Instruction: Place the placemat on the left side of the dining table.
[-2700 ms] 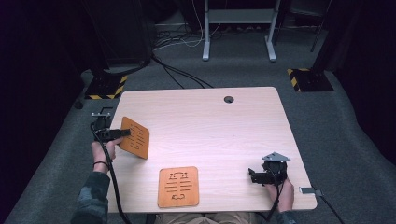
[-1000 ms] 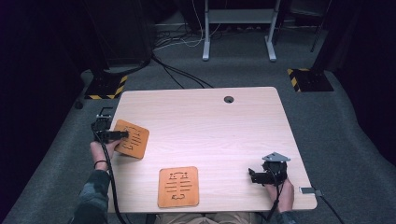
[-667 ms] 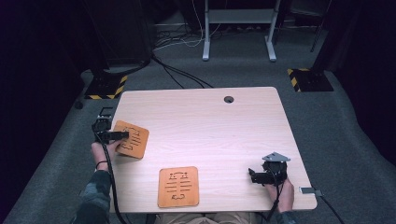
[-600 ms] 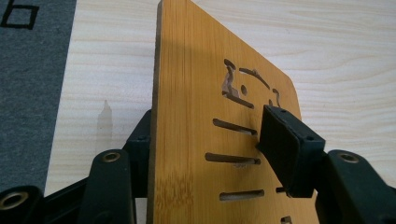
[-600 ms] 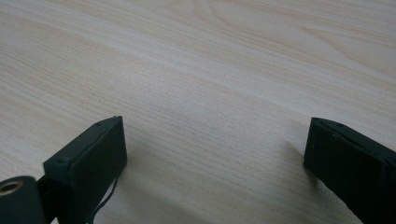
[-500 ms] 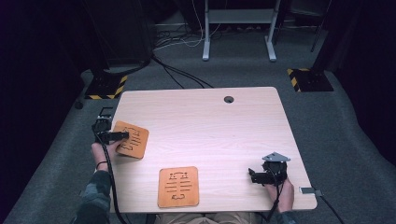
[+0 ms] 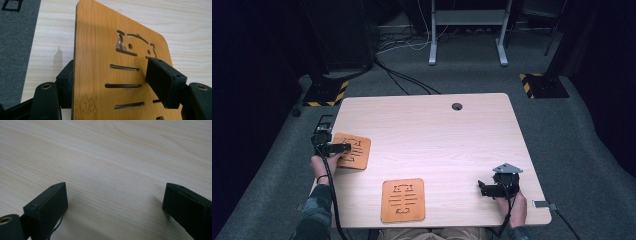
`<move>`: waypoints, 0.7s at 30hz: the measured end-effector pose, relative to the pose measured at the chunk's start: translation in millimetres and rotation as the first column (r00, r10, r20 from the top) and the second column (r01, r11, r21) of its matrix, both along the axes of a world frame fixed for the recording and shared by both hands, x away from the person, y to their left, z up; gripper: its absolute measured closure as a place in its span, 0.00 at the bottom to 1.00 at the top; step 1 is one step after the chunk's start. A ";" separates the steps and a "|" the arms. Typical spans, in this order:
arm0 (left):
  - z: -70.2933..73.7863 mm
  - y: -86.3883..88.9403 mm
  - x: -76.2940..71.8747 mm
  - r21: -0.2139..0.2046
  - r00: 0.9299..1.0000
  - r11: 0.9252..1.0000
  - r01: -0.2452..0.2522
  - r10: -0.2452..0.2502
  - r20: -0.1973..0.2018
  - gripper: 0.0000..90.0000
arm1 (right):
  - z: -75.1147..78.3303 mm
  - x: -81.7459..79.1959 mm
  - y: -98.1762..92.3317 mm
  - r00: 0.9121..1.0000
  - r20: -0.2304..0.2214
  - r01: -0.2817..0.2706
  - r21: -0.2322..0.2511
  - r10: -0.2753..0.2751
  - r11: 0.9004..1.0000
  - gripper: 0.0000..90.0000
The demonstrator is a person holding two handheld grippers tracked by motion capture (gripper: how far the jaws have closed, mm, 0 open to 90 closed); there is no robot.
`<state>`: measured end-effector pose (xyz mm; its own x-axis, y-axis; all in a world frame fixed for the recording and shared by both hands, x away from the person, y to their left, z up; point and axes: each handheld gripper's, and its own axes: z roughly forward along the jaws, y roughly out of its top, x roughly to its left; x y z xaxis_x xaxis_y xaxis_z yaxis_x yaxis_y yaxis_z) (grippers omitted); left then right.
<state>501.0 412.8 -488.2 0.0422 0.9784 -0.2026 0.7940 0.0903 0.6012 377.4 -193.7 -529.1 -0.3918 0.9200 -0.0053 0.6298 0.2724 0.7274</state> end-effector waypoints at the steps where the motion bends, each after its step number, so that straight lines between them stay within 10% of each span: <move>1: -0.2 -0.2 0.3 0.001 1.000 1.000 -0.004 0.004 -0.006 0.33 | 0.0 0.0 0.0 1.000 0.000 0.000 0.000 0.000 1.000 0.05; 16: -13.6 2.2 4.2 0.013 0.997 0.999 -0.031 0.032 -0.066 0.24 | 0.0 0.0 -0.4 1.000 0.000 -0.004 -0.004 0.004 1.000 0.05; 21: -16.1 0.2 5.5 0.073 0.996 0.997 -0.019 0.025 -0.085 0.16 | 0.0 -0.1 -0.4 1.000 0.000 -0.003 -0.003 0.003 1.000 0.06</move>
<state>506.5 413.0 -504.3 0.0058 0.9910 -0.1334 0.8411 0.0673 0.5366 377.3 -194.1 -529.1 -0.3949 0.9187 -0.0085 0.6289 0.2771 0.7264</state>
